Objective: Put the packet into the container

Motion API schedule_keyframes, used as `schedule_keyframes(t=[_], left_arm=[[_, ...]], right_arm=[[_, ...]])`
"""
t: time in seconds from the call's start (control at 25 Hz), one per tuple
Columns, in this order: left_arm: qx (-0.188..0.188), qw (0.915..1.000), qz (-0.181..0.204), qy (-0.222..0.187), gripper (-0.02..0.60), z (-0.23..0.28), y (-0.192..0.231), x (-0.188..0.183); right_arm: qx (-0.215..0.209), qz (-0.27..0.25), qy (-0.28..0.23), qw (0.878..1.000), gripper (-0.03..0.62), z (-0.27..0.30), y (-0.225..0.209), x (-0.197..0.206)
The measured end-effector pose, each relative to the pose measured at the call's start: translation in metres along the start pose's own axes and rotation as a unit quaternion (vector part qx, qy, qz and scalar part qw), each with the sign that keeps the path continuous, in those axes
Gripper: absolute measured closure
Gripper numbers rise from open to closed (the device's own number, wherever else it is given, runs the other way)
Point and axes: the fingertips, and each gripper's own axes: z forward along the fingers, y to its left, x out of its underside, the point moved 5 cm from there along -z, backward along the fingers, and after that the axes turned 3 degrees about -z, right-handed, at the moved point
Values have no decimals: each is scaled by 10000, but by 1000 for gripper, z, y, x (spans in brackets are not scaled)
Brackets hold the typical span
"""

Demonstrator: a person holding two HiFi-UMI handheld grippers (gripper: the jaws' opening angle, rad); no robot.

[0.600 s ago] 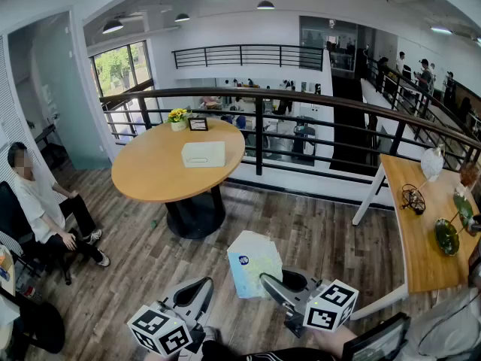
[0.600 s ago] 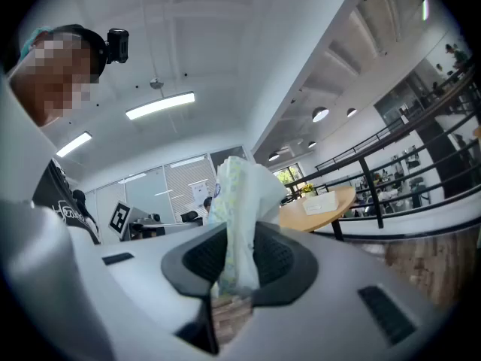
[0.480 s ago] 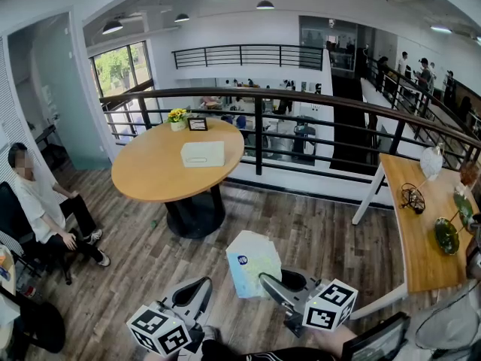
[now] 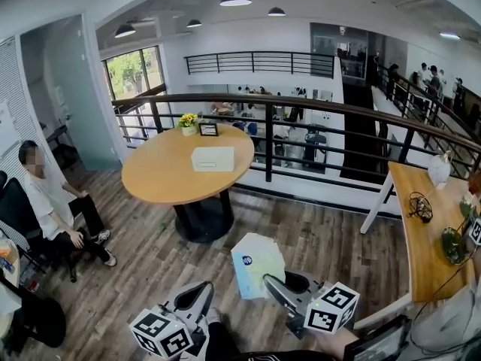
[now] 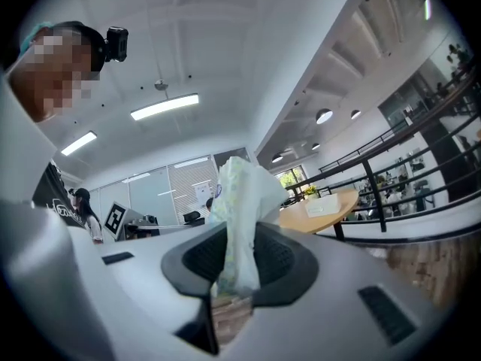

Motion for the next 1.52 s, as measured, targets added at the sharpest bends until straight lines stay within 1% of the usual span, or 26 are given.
schedule_keyframes(t=[0.16, 0.44, 0.52, 0.68, 0.88, 1.16, 1.52], left_arm=[[-61, 10000, 25, -74, 577, 1, 8, -1], [-14, 9999, 68, -106, 577, 18, 30, -6], [-27, 9999, 63, -84, 577, 22, 42, -10], [-43, 10000, -21, -40, 577, 30, 85, -23], [-50, 9998, -171, 2, 577, 65, 110, -16], [46, 9992, -353, 172, 577, 115, 198, -52], [183, 9989, -278, 325, 577, 179, 297, -100]], right_arm=[[-64, -66, 82, 9999, 505, 10, -5, 2], [-124, -267, 153, 9994, 505, 37, -17, 2], [-98, -264, 166, 9995, 503, 50, -23, 3], [-80, -180, 235, 9995, 505, 92, -35, 5], [-16, -101, 379, 9992, 505, 109, -73, 12], [113, -28, 586, 9982, 505, 198, -117, -5], [331, -60, 646, 9973, 505, 291, -174, -29]])
